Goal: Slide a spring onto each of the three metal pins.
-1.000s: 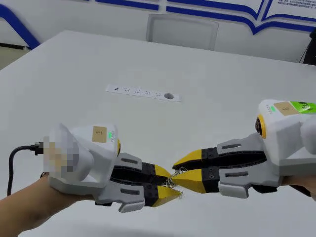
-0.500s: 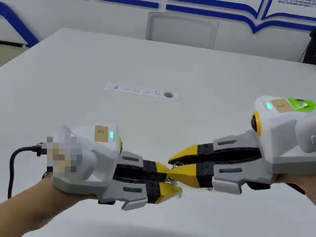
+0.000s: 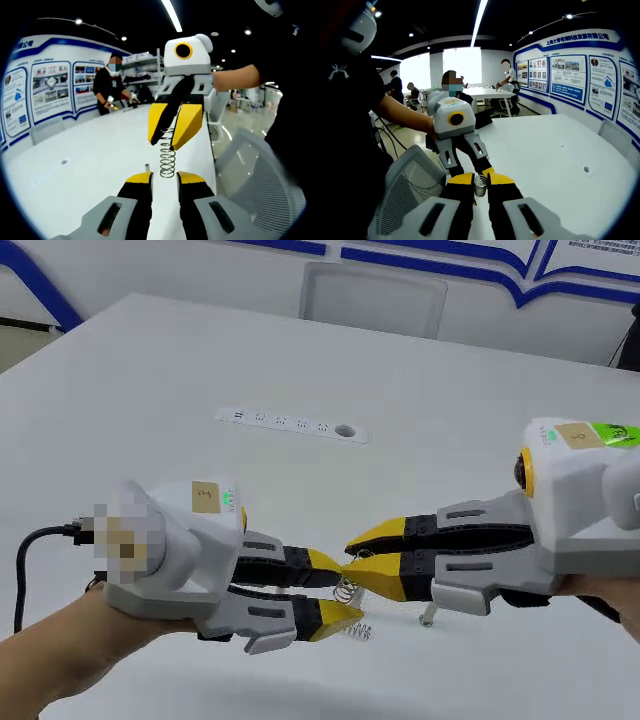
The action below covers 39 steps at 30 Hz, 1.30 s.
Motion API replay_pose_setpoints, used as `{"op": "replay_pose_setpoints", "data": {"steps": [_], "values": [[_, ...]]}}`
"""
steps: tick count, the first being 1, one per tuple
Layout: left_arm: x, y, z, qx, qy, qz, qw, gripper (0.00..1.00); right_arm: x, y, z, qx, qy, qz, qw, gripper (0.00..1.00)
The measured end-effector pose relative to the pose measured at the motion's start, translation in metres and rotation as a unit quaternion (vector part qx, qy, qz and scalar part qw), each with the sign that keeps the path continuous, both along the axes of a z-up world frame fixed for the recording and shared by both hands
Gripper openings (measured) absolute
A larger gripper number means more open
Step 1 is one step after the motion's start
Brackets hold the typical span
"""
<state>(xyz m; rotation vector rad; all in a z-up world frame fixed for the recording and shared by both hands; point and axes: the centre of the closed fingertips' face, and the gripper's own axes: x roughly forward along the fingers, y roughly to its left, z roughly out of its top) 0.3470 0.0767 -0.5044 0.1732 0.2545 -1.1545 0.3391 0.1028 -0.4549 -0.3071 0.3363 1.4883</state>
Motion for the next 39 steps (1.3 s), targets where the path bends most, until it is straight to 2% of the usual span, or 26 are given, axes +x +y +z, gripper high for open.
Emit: {"op": "replay_pose_setpoints", "data": {"steps": [2, 4, 6, 8, 13, 16, 19, 23, 30, 34, 36, 39], "values": [[0.002, 0.003, 0.001, 0.001, -0.003, 0.007, 1.0, 0.23, 0.005, -0.003, 0.003, 0.002, -0.003, -0.006, 1.0, 0.1], [0.007, 0.007, 0.001, -0.001, 0.002, 0.018, 0.9998, 0.28, 0.011, -0.007, 0.006, 0.004, -0.007, -0.015, 0.9999, 0.1], [0.012, 0.013, 0.001, 0.0, -0.002, 0.035, 0.9994, 0.36, 0.019, -0.012, 0.007, 0.002, -0.012, -0.024, 0.9996, 0.1], [0.015, 0.016, 0.003, -0.005, 0.002, 0.042, 0.9991, 0.45, 0.025, -0.017, 0.007, 0.0, -0.015, -0.033, 0.9993, 0.1], [0.019, 0.023, 0.005, -0.003, 0.001, 0.054, 0.9985, 0.5, 0.044, -0.032, 0.003, -0.008, -0.015, -0.062, 0.9979, 0.1], [0.02, 0.027, 0.005, -0.002, 0.001, 0.06, 0.9982, 0.51, 0.057, -0.043, -0.004, -0.018, -0.015, -0.083, 0.9963, 0.1], [0.02, 0.031, 0.005, 0.011, -0.01, 0.061, 0.998, 0.54, 0.068, -0.052, -0.01, -0.023, -0.013, -0.101, 0.9945, 0.1], [0.022, 0.035, 0.006, 0.013, -0.009, 0.068, 0.9976, 0.58, 0.079, -0.062, -0.019, -0.031, -0.01, -0.118, 0.9924, 0.1], [0.024, 0.046, 0.004, 0.013, 0.001, 0.085, 0.9963, 0.65, 0.095, -0.08, -0.043, -0.049, 0.006, -0.154, 0.9868, 0.1], [0.024, 0.052, 0.0, 0.012, 0.015, 0.094, 0.9954, 0.72, 0.102, -0.088, -0.058, -0.06, 0.014, -0.172, 0.9831, 0.1], [0.025, 0.057, -0.002, 0.017, 0.013, 0.101, 0.9947, 0.74, 0.104, -0.09, -0.064, -0.063, 0.017, -0.179, 0.9817, 0.1], [0.025, 0.062, -0.004, 0.017, 0.018, 0.11, 0.9936, 0.77, 0.108, -0.094, -0.072, -0.072, 0.019, -0.187, 0.9795, 0.1]]}}
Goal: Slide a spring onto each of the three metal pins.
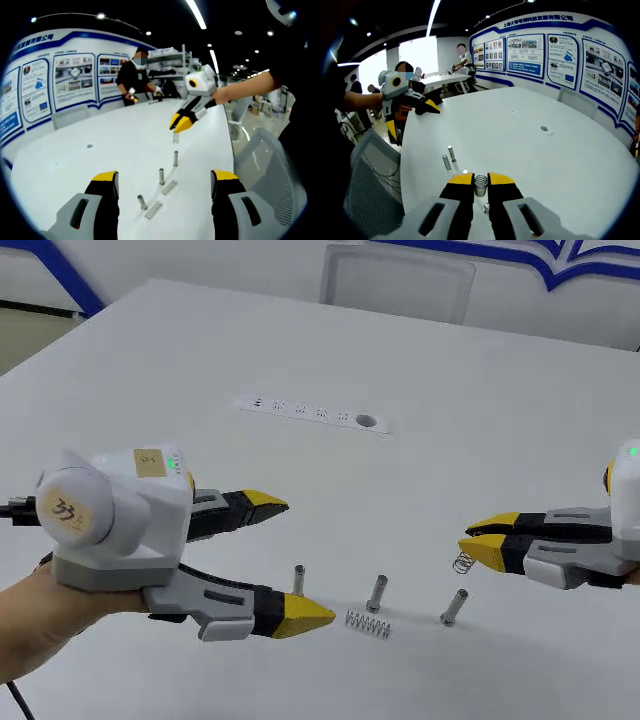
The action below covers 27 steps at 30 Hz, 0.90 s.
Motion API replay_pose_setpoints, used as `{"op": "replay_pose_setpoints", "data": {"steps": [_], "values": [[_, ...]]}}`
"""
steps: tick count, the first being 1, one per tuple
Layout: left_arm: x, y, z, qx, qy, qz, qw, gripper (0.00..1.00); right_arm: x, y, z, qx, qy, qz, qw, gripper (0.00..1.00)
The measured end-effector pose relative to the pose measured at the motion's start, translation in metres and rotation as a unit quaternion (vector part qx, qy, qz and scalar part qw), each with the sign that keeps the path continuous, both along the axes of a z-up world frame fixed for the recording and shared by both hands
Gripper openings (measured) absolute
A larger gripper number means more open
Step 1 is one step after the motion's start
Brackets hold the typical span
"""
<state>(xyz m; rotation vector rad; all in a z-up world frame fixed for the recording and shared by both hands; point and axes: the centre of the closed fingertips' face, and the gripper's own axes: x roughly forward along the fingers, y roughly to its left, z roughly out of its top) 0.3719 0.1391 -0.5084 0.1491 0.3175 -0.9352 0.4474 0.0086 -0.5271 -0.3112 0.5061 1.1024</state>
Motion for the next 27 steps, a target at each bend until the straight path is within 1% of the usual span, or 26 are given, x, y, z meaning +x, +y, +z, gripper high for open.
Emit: {"op": "replay_pose_setpoints", "data": {"steps": [4, 5, 7, 10, 14, 16, 19, 20, 22, 27], "values": [[0.0, 0.005, -0.004, 0.003, 0.007, 0.01, 0.9999, 0.82, 0.004, -0.004, -0.01, -0.007, 0.008, -0.012, 0.9999, 0.1], [0.0, 0.006, -0.005, 0.005, 0.01, 0.012, 0.9999, 0.84, 0.005, -0.005, -0.014, -0.014, 0.007, -0.013, 0.9998, 0.1], [-0.001, 0.007, -0.007, 0.007, 0.015, 0.012, 0.9998, 0.87, 0.007, -0.008, -0.019, -0.018, 0.012, -0.022, 0.9995, 0.1], [-0.004, 0.005, -0.008, 0.0, 0.025, 0.006, 0.9997, 0.89, 0.008, -0.011, -0.025, -0.022, 0.016, -0.028, 0.9992, 0.1], [-0.005, 0.004, -0.008, 0.0, 0.03, 0.007, 0.9995, 0.96, 0.008, -0.014, -0.031, -0.028, 0.022, -0.033, 0.9988, 0.1], [-0.005, 0.005, -0.01, 0.003, 0.032, 0.006, 0.9995, 0.96, 0.007, -0.013, -0.032, -0.025, 0.027, -0.034, 0.9987, 0.1], [-0.005, 0.005, -0.01, 0.002, 0.035, 0.004, 0.9994, 0.95, 0.005, -0.013, -0.035, -0.032, 0.029, -0.03, 0.9986, 0.1], [-0.006, 0.004, -0.011, -0.001, 0.038, 0.002, 0.9993, 0.95, 0.005, -0.013, -0.037, -0.035, 0.03, -0.028, 0.9985, 0.1], [-0.008, 0.001, -0.008, -0.012, 0.042, -0.003, 0.999, 0.94, 0.005, -0.014, -0.039, -0.036, 0.032, -0.03, 0.9984, 0.1], [-0.009, 0.001, -0.007, -0.011, 0.04, -0.004, 0.9991, 0.94, 0.008, -0.015, -0.042, -0.038, 0.032, -0.034, 0.9982, 0.1]]}}
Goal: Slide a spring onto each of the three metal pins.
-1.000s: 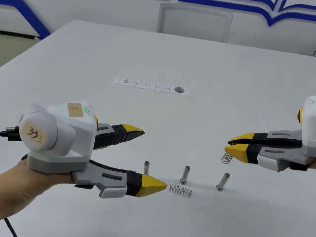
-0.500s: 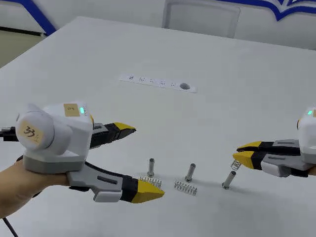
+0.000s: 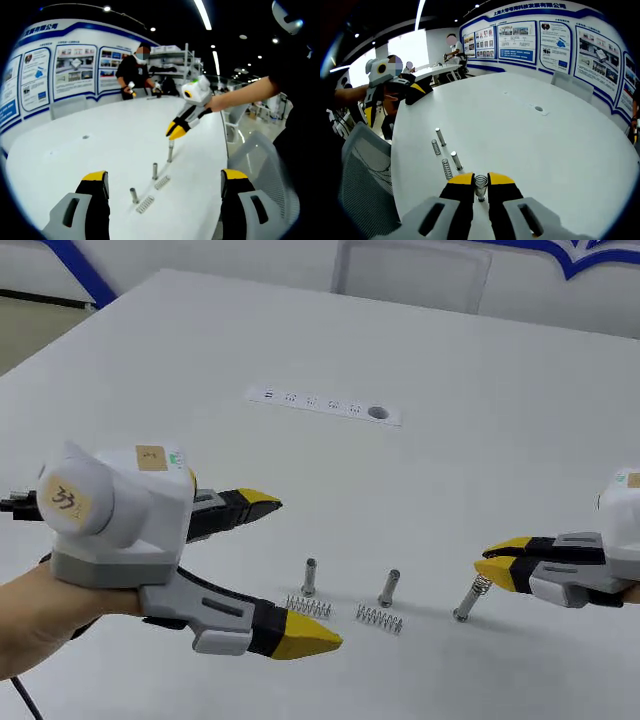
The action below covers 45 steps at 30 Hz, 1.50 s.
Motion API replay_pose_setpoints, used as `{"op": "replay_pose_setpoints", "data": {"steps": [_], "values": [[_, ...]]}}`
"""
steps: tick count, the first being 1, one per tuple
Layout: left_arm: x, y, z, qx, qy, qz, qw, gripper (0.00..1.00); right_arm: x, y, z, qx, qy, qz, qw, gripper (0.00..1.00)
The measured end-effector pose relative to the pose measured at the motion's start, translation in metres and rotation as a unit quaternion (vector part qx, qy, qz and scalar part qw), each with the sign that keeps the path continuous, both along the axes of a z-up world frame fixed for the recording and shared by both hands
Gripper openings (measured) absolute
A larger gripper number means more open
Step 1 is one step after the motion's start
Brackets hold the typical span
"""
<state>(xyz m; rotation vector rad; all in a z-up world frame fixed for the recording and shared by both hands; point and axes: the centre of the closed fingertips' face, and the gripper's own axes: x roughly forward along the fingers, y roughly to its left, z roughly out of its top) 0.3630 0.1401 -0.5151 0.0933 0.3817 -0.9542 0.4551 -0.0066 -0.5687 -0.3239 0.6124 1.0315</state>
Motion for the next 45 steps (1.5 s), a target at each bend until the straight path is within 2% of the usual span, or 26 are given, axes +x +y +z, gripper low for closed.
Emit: {"op": "replay_pose_setpoints", "data": {"steps": [13, 25, 34, 45], "values": [[-0.002, 0.003, -0.006, 0.003, 0.013, 0.002, 0.9999, 0.92, -0.003, 0.004, -0.012, -0.009, 0.004, 0.006, 0.9999, 0.1], [-0.003, 0.004, -0.009, 0.007, 0.018, 0.003, 0.9998, 0.92, -0.003, 0.004, -0.028, -0.022, -0.003, 0.013, 0.9997, 0.11], [-0.004, 0.001, -0.01, 0.006, 0.019, 0.001, 0.9998, 0.92, -0.002, 0.001, -0.039, -0.021, 0.004, 0.003, 0.9998, 0.11], [-0.004, 0.004, -0.012, 0.004, 0.023, 0.004, 0.9997, 0.91, -0.002, 0.001, -0.055, -0.038, 0.008, 0.0, 0.9992, 0.11]]}}
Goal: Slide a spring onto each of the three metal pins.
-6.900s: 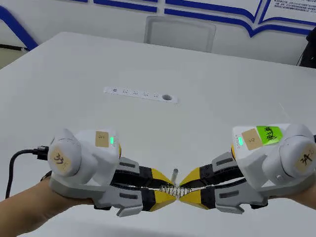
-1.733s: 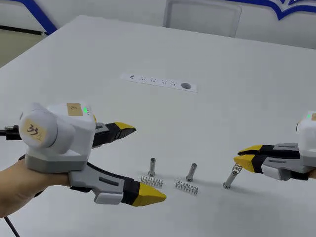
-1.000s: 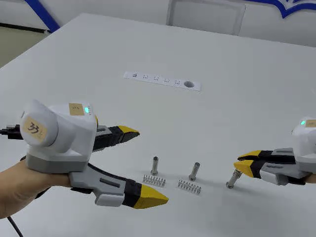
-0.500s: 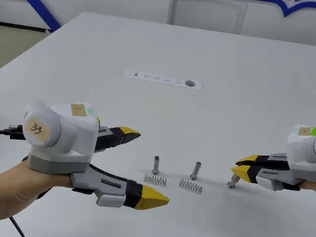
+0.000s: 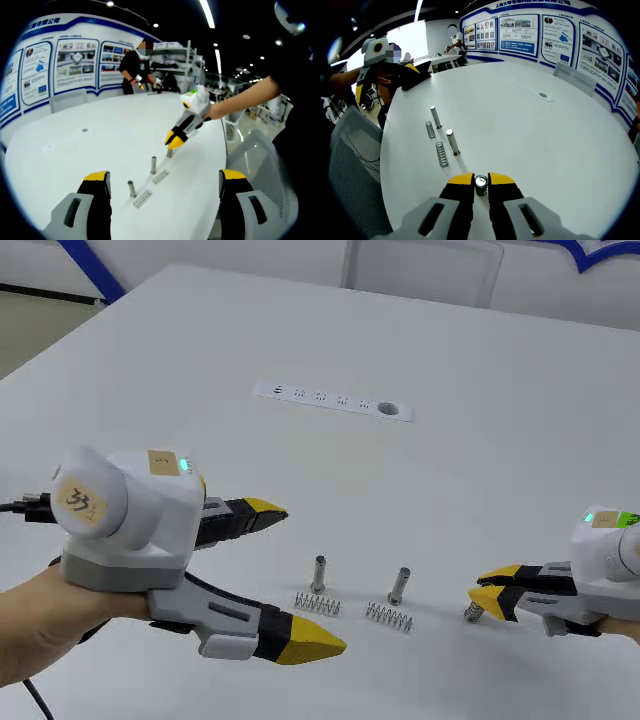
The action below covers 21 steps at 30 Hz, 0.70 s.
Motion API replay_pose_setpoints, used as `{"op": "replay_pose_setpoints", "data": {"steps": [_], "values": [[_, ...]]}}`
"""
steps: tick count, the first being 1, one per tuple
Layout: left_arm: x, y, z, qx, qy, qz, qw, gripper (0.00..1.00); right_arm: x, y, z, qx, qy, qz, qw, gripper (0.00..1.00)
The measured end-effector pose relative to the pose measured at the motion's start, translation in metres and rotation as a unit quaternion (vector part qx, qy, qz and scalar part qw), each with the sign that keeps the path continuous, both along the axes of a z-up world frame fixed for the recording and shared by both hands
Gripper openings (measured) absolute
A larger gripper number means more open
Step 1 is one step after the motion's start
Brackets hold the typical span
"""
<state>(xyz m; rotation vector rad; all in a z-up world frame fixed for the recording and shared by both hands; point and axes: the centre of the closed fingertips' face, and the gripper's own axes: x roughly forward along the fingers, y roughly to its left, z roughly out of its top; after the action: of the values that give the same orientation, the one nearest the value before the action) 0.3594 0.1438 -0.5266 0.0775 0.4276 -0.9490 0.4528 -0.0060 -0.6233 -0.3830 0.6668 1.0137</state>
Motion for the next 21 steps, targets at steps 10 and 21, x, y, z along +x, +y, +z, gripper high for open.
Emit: {"op": "replay_pose_setpoints", "data": {"steps": [10, 21], "values": [[-0.0002, 0.0001, -0.0012, 0.0, 0.003, -0.001, 1.0, 0.9, -0.0005, 0.0019, -0.0026, -0.003, 0.002, 0.0, 1.0, 0.11], [-0.0013, -0.0019, 0.0016, -0.004, 0.003, -0.004, 1.0, 0.9, 0.0001, -0.0006, 0.0032, -0.002, 0.003, -0.008, 1.0, 0.13]]}}
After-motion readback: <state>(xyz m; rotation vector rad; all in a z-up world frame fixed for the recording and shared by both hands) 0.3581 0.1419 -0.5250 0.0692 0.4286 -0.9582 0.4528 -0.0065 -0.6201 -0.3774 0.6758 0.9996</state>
